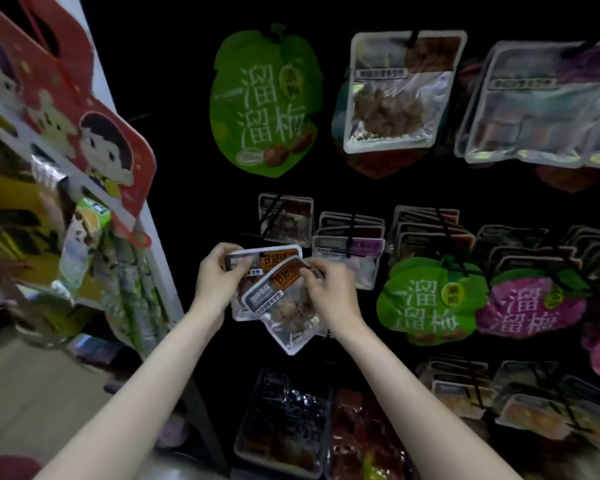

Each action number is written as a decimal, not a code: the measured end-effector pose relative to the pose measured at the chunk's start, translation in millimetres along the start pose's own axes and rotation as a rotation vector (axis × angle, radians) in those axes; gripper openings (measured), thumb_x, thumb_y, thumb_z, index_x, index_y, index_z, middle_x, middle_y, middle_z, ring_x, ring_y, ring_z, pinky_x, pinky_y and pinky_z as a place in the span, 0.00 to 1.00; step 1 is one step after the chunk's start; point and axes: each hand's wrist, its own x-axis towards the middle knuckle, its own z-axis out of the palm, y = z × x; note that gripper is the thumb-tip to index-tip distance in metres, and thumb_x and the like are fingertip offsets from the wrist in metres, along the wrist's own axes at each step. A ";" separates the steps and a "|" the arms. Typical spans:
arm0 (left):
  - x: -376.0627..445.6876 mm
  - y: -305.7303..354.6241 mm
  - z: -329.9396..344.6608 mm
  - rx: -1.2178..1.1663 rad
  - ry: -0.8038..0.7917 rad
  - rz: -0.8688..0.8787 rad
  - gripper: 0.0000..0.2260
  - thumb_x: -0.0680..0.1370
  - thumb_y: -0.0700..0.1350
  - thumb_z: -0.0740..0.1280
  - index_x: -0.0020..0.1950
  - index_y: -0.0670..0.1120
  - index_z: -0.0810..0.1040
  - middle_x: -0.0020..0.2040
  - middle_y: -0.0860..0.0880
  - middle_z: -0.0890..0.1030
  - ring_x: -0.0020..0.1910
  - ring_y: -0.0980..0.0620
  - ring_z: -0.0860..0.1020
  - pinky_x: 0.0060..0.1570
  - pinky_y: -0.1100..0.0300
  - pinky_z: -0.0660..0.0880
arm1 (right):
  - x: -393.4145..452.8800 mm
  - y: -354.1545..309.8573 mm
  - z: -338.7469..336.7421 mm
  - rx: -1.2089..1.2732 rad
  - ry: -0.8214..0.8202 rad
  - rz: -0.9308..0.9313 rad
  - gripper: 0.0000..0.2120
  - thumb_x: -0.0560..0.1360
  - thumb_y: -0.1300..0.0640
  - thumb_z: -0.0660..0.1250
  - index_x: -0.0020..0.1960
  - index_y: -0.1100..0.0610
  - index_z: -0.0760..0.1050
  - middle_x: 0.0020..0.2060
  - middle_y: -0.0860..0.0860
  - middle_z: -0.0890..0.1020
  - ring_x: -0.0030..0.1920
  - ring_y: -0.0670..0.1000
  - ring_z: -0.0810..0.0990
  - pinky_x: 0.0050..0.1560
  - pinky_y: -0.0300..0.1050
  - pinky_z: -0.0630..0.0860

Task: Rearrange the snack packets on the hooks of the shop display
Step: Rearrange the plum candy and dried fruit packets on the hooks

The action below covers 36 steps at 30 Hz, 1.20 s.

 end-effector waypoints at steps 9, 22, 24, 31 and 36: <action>41.9 0.0 16.0 -0.092 -0.066 -0.040 0.07 0.77 0.34 0.64 0.50 0.45 0.71 0.42 0.54 0.74 0.41 0.57 0.74 0.35 0.68 0.71 | 19.6 -17.2 19.1 -0.113 0.208 0.135 0.10 0.77 0.63 0.63 0.56 0.61 0.80 0.48 0.53 0.84 0.48 0.50 0.79 0.39 0.30 0.62; 57.6 1.7 13.4 -0.199 -0.069 -0.155 0.12 0.75 0.27 0.59 0.50 0.42 0.74 0.44 0.46 0.77 0.40 0.51 0.77 0.32 0.65 0.76 | 26.2 -11.4 30.9 -0.003 0.242 0.205 0.11 0.78 0.62 0.62 0.57 0.61 0.79 0.49 0.53 0.83 0.51 0.50 0.79 0.49 0.36 0.69; 59.4 -0.6 10.4 -0.189 -0.079 -0.164 0.11 0.76 0.28 0.60 0.50 0.42 0.74 0.42 0.47 0.77 0.39 0.52 0.76 0.31 0.66 0.74 | 26.9 -10.6 32.8 0.011 0.225 0.198 0.11 0.78 0.62 0.62 0.57 0.62 0.79 0.50 0.54 0.83 0.51 0.49 0.79 0.48 0.35 0.68; 61.3 -6.0 7.6 -0.141 -0.087 -0.138 0.09 0.75 0.30 0.62 0.48 0.43 0.75 0.41 0.49 0.77 0.41 0.52 0.76 0.40 0.61 0.74 | 28.7 -5.4 39.6 0.016 0.225 0.201 0.11 0.77 0.62 0.63 0.58 0.62 0.79 0.51 0.54 0.83 0.53 0.50 0.79 0.49 0.33 0.69; 61.4 -7.1 7.2 -0.095 -0.063 -0.135 0.08 0.76 0.31 0.63 0.49 0.43 0.74 0.40 0.50 0.76 0.38 0.55 0.75 0.34 0.63 0.72 | 29.9 -2.3 44.9 0.035 0.216 0.205 0.11 0.77 0.63 0.63 0.58 0.62 0.79 0.51 0.54 0.83 0.51 0.48 0.78 0.46 0.29 0.66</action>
